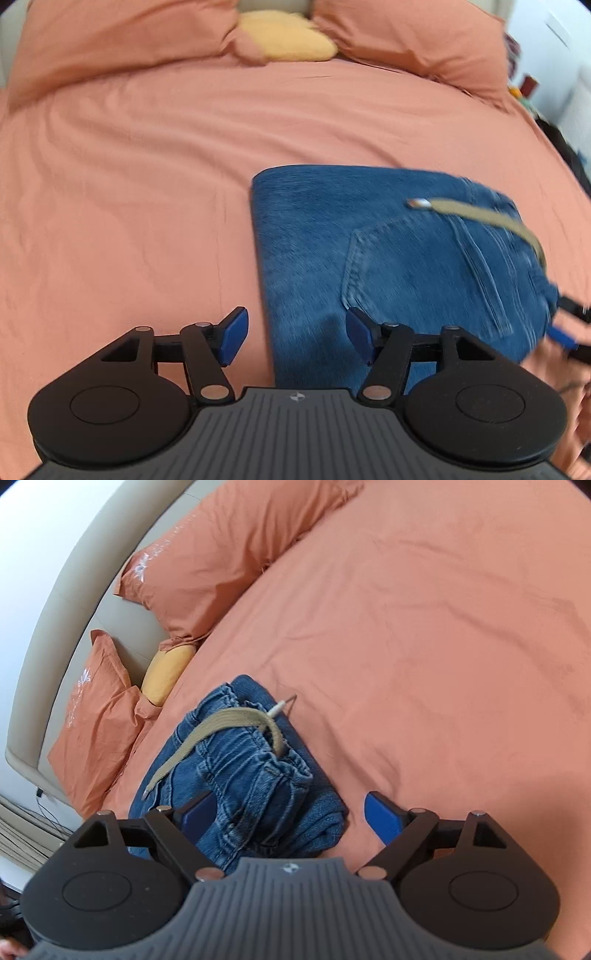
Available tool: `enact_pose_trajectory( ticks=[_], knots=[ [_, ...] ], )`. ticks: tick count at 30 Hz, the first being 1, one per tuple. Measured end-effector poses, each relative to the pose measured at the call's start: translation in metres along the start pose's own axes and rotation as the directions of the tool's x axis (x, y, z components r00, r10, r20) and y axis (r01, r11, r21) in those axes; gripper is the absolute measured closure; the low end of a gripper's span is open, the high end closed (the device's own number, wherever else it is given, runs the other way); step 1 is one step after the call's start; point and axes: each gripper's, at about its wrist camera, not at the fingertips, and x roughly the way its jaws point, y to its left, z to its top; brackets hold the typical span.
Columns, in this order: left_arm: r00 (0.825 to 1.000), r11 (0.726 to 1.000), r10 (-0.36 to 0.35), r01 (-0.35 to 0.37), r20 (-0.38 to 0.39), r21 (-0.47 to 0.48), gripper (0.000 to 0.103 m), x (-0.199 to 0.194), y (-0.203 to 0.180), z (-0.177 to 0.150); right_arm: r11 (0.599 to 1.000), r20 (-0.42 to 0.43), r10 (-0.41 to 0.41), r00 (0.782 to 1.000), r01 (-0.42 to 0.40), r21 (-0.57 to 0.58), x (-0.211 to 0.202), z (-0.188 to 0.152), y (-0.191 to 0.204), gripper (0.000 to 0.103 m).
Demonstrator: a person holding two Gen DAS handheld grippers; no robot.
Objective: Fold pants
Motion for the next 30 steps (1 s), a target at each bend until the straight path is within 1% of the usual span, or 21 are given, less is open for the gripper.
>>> enact_pose_trajectory(
  ticks=[3, 5, 8, 10, 13, 15, 17, 19, 21, 22, 23, 24, 25, 26, 27, 28, 29, 30],
  knots=[
    [0.999, 0.997, -0.038, 0.037, -0.015, -0.067, 0.028, 0.019, 0.011, 0.004, 0.999, -0.018, 0.028, 0.999, -0.027, 0.048, 0.012, 0.002, -0.007, 0.02],
    [0.998, 0.992, -0.064, 0.062, -0.02, -0.107, 0.028, 0.031, 0.017, 0.005, 0.998, -0.022, 0.034, 0.999, -0.033, 0.057, 0.019, 0.004, -0.009, 0.02],
    [0.994, 0.981, -0.108, 0.105, -0.011, -0.164, 0.024, 0.044, 0.026, 0.004, 0.998, -0.026, 0.042, 0.999, -0.041, 0.044, 0.025, 0.006, -0.008, 0.02],
    [0.991, 0.973, -0.136, 0.133, -0.003, -0.188, 0.022, 0.051, 0.031, 0.004, 0.999, -0.03, 0.041, 0.999, -0.04, 0.025, 0.029, 0.007, -0.007, 0.023],
    [0.986, 0.965, -0.165, 0.162, 0.002, -0.206, 0.018, 0.058, 0.037, 0.006, 0.998, -0.034, 0.05, 0.998, -0.049, 0.024, 0.035, 0.012, -0.008, 0.027],
    [0.986, 0.966, -0.165, 0.161, 0.001, -0.204, 0.017, 0.061, 0.035, 0.007, 0.999, -0.039, 0.053, 0.998, -0.052, 0.015, 0.039, 0.014, -0.007, 0.035],
    [0.988, 0.971, -0.155, 0.153, 0.007, -0.185, 0.016, 0.063, 0.031, 0.008, 0.998, -0.047, 0.061, 0.997, -0.06, 0.014, 0.044, 0.014, -0.007, 0.036],
    [0.988, 0.969, -0.156, 0.155, 0.013, -0.193, 0.014, 0.065, 0.03, 0.008, 0.997, -0.055, 0.081, 0.995, -0.08, 0.021, 0.047, 0.016, -0.008, 0.036],
    [0.986, 0.964, -0.167, 0.167, 0.016, -0.208, 0.014, 0.068, 0.031, 0.009, 0.995, -0.072, 0.094, 0.993, -0.092, 0.029, 0.049, 0.019, -0.011, 0.043],
    [0.985, 0.963, -0.17, 0.169, 0.016, -0.208, 0.016, 0.069, 0.031, 0.009, 0.995, -0.078, 0.098, 0.992, -0.096, 0.031, 0.049, 0.02, -0.013, 0.046],
    [0.985, 0.963, -0.172, 0.172, 0.016, -0.208, 0.021, 0.07, 0.03, 0.009, 0.994, -0.082, 0.103, 0.991, -0.101, 0.031, 0.049, 0.021, -0.015, 0.05],
    [0.986, 0.964, -0.167, 0.166, 0.014, -0.209, 0.031, 0.069, 0.029, 0.01, 0.994, -0.083, 0.11, 0.99, -0.108, 0.032, 0.049, 0.021, -0.015, 0.056],
    [0.986, 0.962, -0.168, 0.166, 0.012, -0.215, 0.041, 0.068, 0.027, 0.011, 0.993, -0.083, 0.118, 0.99, -0.116, 0.033, 0.048, 0.02, -0.015, 0.058],
    [0.983, 0.956, -0.181, 0.178, 0.01, -0.233, 0.06, 0.067, 0.025, 0.012, 0.991, -0.078, 0.128, 0.989, -0.125, 0.035, 0.046, 0.019, -0.014, 0.062],
    [0.986, 0.956, -0.164, 0.16, 0.005, -0.244, 0.069, 0.065, 0.022, 0.015, 0.99, -0.069, 0.139, 0.988, -0.137, 0.033, 0.044, 0.019, -0.012, 0.066],
    [0.991, 0.964, -0.137, 0.134, 0.001, -0.229, 0.075, 0.063, 0.016, 0.017, 0.988, -0.059, 0.152, 0.987, -0.151, 0.022, 0.041, 0.018, -0.01, 0.067],
    [0.995, 0.974, -0.101, 0.099, 0.003, -0.204, 0.087, 0.061, 0.009, 0.02, 0.986, -0.053, 0.164, 0.985, -0.164, 0.008, 0.038, 0.018, -0.007, 0.07],
    [0.997, 0.982, -0.072, 0.071, 0.005, -0.174, 0.093, 0.057, 0.002, 0.022, 0.984, -0.047, 0.177, 0.983, -0.177, 0.001, 0.034, 0.018, -0.006, 0.071]
  ],
)
